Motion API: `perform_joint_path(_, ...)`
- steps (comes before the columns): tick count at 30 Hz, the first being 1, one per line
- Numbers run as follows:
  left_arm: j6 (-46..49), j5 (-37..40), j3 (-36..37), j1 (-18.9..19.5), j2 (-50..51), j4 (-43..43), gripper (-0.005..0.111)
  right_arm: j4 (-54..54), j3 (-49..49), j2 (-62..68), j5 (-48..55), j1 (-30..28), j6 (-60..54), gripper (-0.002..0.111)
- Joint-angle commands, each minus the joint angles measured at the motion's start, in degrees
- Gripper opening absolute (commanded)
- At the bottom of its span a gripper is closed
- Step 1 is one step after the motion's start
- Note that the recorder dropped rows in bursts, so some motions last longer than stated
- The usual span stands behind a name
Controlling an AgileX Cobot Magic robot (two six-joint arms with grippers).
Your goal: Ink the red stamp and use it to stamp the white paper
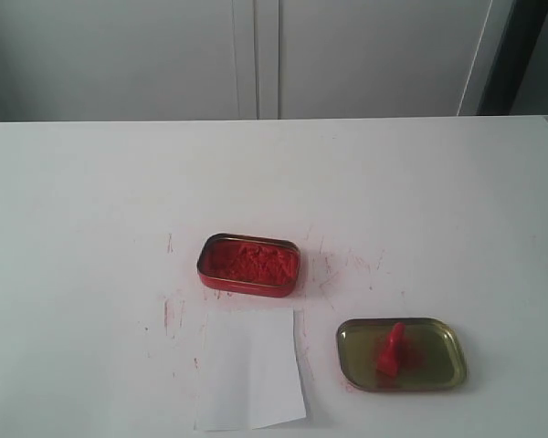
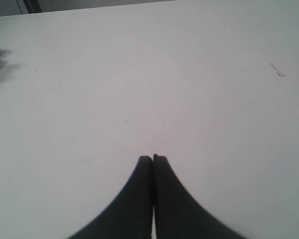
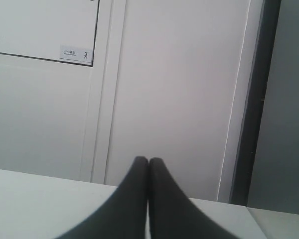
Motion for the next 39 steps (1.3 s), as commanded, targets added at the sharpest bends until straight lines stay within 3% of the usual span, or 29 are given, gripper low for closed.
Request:
perform_joint_path(1, -0.22, -0.22, 0.10, -0.36, -0.02, 0.02, 0.000, -0.46, 0.32, -0.36, -1.18, -0.50, -0.01, 0.000)
perform_joint_path(16, -0.22, -0.22, 0.10, -0.36, -0.02, 0.02, 0.000, -0.38, 0.32, -0.36, -1.51, -0.50, -0.01, 0.000)
perform_joint_path(28, -0.22, -0.22, 0.10, -0.36, -0.02, 0.02, 0.000, -0.38, -11.40, -0.13, 16.13, -0.50, -0.01, 0.000)
perform_joint_path(39, -0.22, -0.22, 0.10, -0.36, -0.02, 0.02, 0.000, -0.38, -15.06, 6.42, 17.81, -0.50, 0.89, 0.000)
